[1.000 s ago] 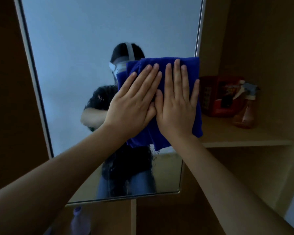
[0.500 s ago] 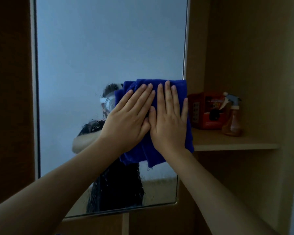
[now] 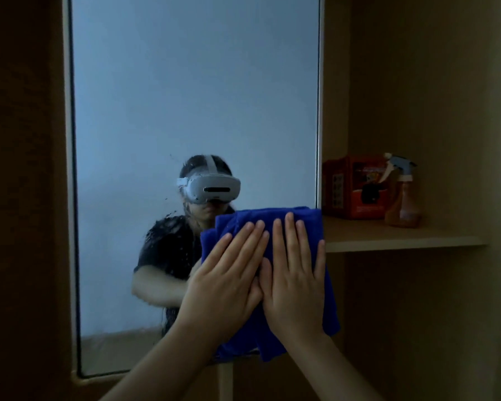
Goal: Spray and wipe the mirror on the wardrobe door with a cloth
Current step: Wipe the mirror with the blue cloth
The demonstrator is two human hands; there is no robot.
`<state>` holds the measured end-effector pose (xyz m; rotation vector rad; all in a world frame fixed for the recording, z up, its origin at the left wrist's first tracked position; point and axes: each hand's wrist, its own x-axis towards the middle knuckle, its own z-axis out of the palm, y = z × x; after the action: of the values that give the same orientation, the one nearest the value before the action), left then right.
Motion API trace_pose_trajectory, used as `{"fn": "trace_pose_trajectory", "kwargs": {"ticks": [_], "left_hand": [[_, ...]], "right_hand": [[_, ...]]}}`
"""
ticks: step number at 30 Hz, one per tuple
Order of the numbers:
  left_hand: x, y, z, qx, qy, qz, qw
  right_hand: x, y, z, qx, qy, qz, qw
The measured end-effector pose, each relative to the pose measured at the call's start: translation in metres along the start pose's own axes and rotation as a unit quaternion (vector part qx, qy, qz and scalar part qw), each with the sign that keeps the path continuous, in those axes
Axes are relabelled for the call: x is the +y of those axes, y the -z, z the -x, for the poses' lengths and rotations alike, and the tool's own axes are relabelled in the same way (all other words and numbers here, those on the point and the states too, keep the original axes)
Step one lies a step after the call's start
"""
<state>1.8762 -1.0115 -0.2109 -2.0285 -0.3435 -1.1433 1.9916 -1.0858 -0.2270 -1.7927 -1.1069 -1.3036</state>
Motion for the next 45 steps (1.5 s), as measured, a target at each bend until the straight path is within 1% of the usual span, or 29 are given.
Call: {"fn": "trace_pose_trajectory", "kwargs": {"ticks": [4,8,15,18,25,28,32,36,40,45], "left_hand": [[0.011,-0.008,0.02,0.007,-0.003,0.005,1.0],[0.02,-0.012,0.037,-0.007,-0.003,0.012,1.0],[0.012,-0.005,0.033,-0.024,-0.028,-0.008,0.999],[0.0,0.003,0.016,-0.015,-0.022,-0.014,1.0],[-0.047,0.03,-0.063,0.015,0.008,-0.056,0.998],[-0.049,0.032,-0.071,0.024,0.017,-0.059,0.998],[-0.037,0.024,-0.057,0.048,0.019,-0.057,0.997],[-0.017,0.009,-0.021,0.052,0.014,-0.045,0.998],[0.007,-0.006,0.016,0.047,0.013,-0.036,0.998],[0.024,-0.016,0.043,0.037,0.022,-0.031,0.999]], "right_hand": [[-0.001,-0.006,0.023,0.0,-0.001,0.004,1.0],[-0.002,-0.009,0.043,-0.016,-0.006,0.008,1.0],[-0.004,-0.004,0.038,-0.031,-0.008,-0.005,0.999],[-0.006,0.003,0.016,-0.025,-0.005,-0.019,1.0],[-0.005,0.026,-0.085,0.003,0.023,-0.029,0.999],[-0.005,0.03,-0.095,0.005,0.026,-0.034,0.999],[-0.006,0.023,-0.077,0.013,0.021,-0.035,0.999],[-0.004,0.011,-0.033,0.007,0.026,-0.027,0.999],[-0.002,0.0,0.009,-0.004,0.026,-0.024,0.999],[0.001,-0.008,0.04,-0.01,0.034,-0.024,0.999]]}}
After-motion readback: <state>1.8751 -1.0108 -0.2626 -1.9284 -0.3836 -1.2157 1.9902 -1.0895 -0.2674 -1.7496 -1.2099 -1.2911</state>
